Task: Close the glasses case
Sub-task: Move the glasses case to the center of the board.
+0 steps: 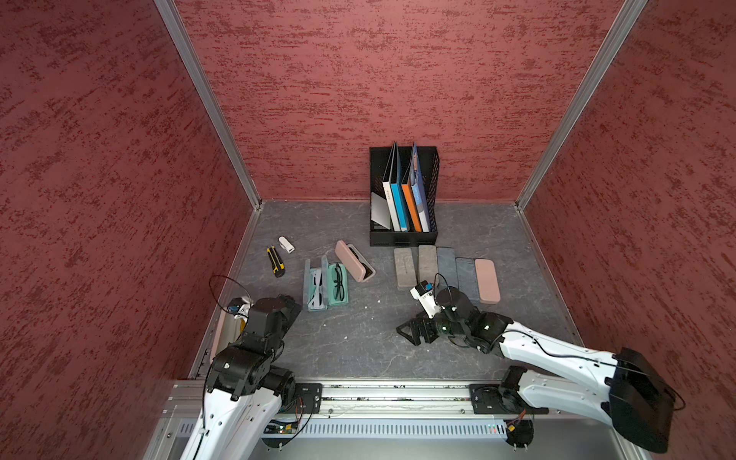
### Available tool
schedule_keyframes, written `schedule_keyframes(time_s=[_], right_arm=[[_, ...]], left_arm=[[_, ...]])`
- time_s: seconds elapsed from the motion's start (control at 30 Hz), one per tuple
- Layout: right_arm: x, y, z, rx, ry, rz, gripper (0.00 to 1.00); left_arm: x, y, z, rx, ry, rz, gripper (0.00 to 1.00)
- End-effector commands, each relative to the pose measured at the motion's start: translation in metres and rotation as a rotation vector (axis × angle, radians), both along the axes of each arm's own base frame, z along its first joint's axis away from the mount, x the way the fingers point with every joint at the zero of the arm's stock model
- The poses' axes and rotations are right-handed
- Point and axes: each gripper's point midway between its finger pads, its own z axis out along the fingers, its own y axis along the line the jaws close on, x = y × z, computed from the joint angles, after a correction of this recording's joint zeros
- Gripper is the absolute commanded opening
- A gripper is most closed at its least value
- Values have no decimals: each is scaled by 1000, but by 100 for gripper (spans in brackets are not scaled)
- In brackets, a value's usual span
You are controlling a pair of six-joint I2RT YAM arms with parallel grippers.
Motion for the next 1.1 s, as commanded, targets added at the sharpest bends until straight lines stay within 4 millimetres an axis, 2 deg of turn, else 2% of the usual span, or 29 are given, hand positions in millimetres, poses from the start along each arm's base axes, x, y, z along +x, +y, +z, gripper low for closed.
schedule_keyframes(time_s=[0.0,0.07,0.2,0.37,0.6,0.63,0.67,0.77,0.8,0.87,1.07], right_arm=[[-3,1,6,21,-22,19,98],[-4,-1,6,17,-25,15,98],[-7,-3,7,25,-23,16,98],[-10,-12,7,10,-36,8,98],[-11,-11,11,26,-43,14,99],[-12,-11,10,24,-41,15,98],[-11,-12,7,15,-38,11,99],[-12,-13,2,3,-27,14,98],[-12,-12,2,2,-26,14,98],[-12,-13,0,1,-22,15,98],[-15,-17,4,3,-31,13,98]], left_arm=[[-50,45,-13,97,307,373,100],[-58,53,-17,126,488,472,100],[-54,67,-36,137,714,560,100],[-40,75,-57,100,653,546,100],[-24,86,-76,6,551,523,97],[-24,88,-78,3,549,531,89],[-28,91,-79,-1,560,550,74],[-30,94,-84,-39,574,570,16],[-30,94,-86,-47,577,574,3],[-31,97,-89,-54,583,586,0],[-30,100,-98,-75,601,588,0]])
